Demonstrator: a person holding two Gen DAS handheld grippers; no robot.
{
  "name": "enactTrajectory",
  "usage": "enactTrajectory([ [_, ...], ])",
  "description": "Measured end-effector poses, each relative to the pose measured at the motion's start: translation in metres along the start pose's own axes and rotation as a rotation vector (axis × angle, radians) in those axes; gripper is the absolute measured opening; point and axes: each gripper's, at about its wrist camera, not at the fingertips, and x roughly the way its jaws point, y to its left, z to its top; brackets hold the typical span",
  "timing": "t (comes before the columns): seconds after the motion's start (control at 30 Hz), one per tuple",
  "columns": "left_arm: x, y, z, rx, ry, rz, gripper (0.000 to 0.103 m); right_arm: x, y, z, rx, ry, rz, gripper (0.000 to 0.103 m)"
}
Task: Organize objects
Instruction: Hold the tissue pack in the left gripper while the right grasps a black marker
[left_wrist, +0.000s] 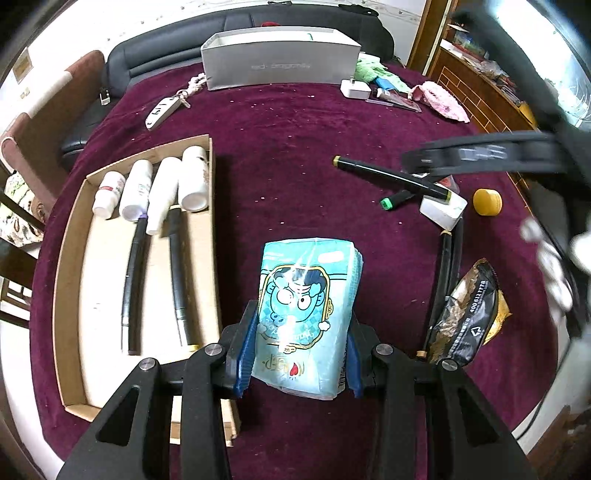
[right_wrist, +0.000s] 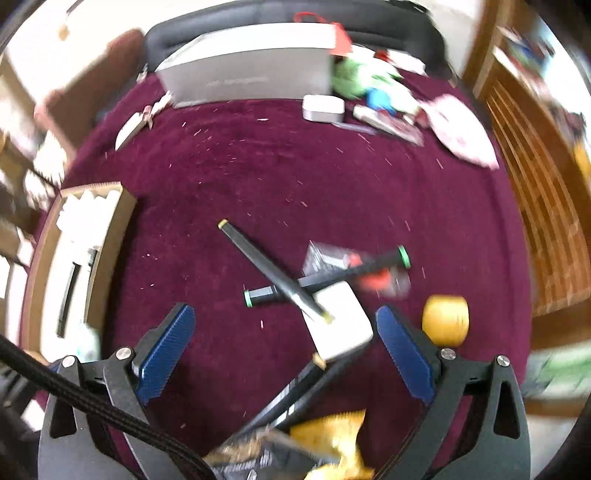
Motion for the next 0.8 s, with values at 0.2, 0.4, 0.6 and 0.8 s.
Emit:
enactTrajectory([
  [0.2, 0.000, 0.013, -0.003, -0.015, 0.014, 0.010, 0.035, 0.046, 0.019, 0.023, -0.114, 0.101, -0.060, 0.092],
  [0.4, 0.003, 0.023, -0.006, -0.024, 0.029, 0.021, 0.035, 0.079, 0.021, 0.028, -0.156, 0.178, -0.119, 0.088],
  [0.6, 0.005, 0.030, -0.006, -0.030, 0.036, 0.016, 0.035, 0.090, 0.020, 0.024, -0.177, 0.203, -0.141, 0.082],
  [0.8, 0.010, 0.030, -0.005, -0.025, 0.050, 0.008, 0.035, 0.087, 0.023, 0.021, -0.213, 0.194, -0.153, 0.076],
])
